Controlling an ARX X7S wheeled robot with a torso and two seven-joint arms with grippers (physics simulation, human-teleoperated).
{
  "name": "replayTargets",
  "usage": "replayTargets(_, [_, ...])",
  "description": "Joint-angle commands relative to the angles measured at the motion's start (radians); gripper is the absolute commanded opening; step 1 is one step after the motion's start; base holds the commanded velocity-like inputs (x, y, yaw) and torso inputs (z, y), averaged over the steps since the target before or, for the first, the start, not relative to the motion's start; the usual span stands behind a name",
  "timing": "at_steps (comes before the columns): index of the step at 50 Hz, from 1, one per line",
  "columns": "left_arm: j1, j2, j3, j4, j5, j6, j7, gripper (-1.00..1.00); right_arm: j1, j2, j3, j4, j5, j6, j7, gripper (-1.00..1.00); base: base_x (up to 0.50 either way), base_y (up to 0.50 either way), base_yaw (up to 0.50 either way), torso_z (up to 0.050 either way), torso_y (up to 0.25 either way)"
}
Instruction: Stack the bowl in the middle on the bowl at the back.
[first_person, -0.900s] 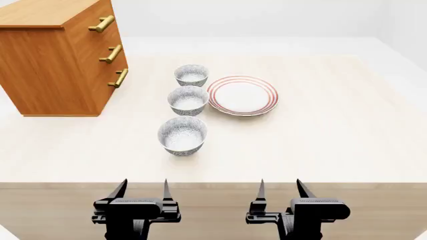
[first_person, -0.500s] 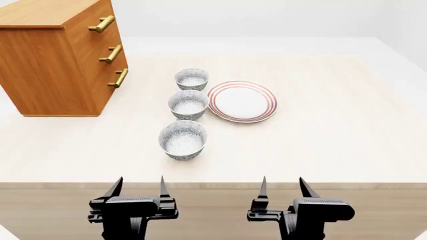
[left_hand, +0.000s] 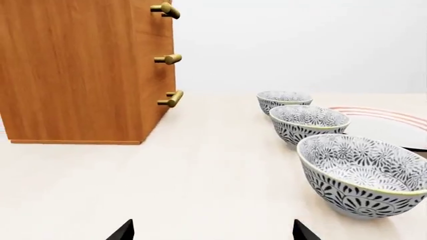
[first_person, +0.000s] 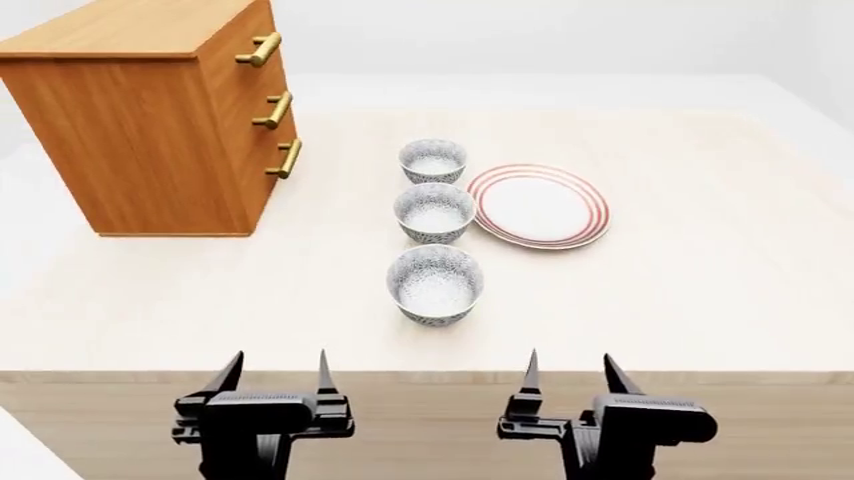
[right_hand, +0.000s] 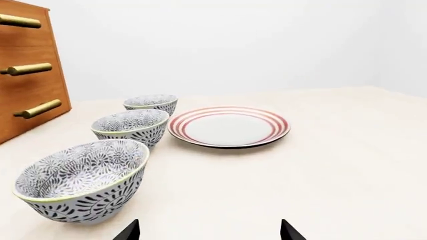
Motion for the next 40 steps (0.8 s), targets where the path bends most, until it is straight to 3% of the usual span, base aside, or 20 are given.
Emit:
replayTargets(1, [-0.014, -0.043, 0.046, 0.014, 0.036, 0.028, 0.005, 1.0, 0.013, 0.022, 0.006, -0.053, 0.029, 0.067, 0.037, 1.0, 0.0, 0.0, 0.0, 0.0, 0.0])
replayTargets(10, [-0.088, -0.116, 0.095, 0.176, 0.008, -0.275, 0.106, 1.0, 0.063, 0.091, 0.0, -0.245, 0.092, 0.293, 0.023, 1.0, 0.0, 0.0, 0.0, 0.0, 0.0])
replayTargets(19, [-0.183, -0.155, 0.116, 0.227, 0.011, -0.383, 0.142, 1.0, 0.179, 0.163, -0.026, -0.357, 0.138, 0.548, 0.002, 1.0, 0.0, 0.0, 0.0, 0.0, 0.0])
replayTargets(33, [-0.386, -0.158, 0.071, 0.222, -0.085, -0.668, 0.177, 1.0, 0.331, 0.196, 0.0, -0.366, 0.2, 0.71, -0.009, 1.0, 0.0, 0.0, 0.0, 0.0, 0.0])
replayTargets(40, [-0.455, -0.174, 0.085, 0.21, -0.084, -0.695, 0.193, 1.0, 0.381, 0.228, 0.012, -0.407, 0.231, 0.77, -0.026, 1.0, 0.05, 0.0, 0.0, 0.0, 0.0])
